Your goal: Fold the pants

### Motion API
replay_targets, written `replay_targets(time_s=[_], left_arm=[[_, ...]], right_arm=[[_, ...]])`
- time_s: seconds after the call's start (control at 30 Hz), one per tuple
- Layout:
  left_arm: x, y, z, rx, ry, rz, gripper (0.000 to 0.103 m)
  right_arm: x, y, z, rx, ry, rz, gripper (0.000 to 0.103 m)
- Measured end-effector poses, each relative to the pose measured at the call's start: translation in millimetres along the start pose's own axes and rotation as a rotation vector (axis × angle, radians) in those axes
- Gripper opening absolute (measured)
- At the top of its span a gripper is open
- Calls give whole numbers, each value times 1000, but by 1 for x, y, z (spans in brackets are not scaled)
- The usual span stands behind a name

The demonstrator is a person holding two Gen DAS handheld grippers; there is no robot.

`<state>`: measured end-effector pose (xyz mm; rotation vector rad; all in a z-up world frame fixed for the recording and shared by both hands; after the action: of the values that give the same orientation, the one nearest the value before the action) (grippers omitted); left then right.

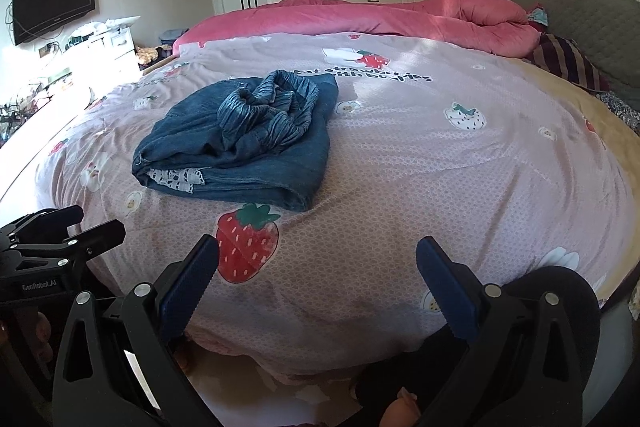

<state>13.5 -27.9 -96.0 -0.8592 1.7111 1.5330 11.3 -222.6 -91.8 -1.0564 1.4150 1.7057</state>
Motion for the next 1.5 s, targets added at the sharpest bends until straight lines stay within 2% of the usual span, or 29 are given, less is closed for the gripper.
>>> replay_targets(time_s=[1.5], left_arm=[[-4,5,5,-46,-18,-10,93]], right_arm=[[-2,5,-3,29,6,-3,98]])
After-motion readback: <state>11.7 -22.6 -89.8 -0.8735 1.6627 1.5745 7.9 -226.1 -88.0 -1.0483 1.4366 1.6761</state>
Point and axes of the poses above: each gripper's, at about its wrist camera, not at the fingertips, and y roughly against the way its jaws point, z to its left, x to its underside, the point moved 8 cm from there along -y, roughly the way its jaws point, and after that the axes turned 13 degrees about -z, right-handed, at the moved point
